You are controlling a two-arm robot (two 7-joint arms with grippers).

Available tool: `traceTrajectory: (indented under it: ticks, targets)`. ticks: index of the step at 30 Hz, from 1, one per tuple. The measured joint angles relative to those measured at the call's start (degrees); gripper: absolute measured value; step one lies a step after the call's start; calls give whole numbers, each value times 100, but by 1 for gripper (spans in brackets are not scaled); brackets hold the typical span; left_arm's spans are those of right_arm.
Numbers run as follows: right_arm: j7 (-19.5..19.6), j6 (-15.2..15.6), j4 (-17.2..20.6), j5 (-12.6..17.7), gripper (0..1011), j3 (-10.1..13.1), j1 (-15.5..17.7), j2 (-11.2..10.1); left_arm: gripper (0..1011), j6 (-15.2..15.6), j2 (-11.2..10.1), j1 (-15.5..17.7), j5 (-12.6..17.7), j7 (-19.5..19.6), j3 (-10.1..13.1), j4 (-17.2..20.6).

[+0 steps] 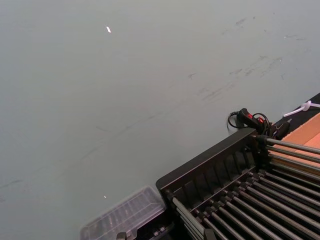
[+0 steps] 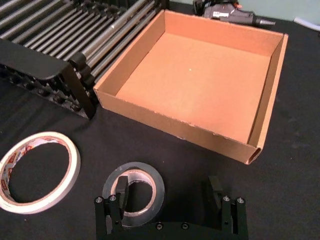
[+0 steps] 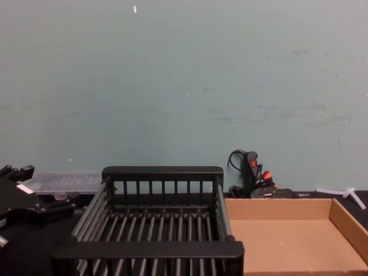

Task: Pick up the white tape and place it into the black box , Pick up the silver tape and place it into the brown box.

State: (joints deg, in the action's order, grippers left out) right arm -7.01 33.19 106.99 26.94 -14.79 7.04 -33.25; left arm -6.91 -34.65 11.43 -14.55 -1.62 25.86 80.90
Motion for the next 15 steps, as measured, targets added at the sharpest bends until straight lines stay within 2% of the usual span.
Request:
traceTrajectory:
  ticks: [15]
  targets:
    - [-160, 205, -248, -194, 1002, -7, -140, 174, 1001, 0, 0, 0, 0, 0, 0, 0]
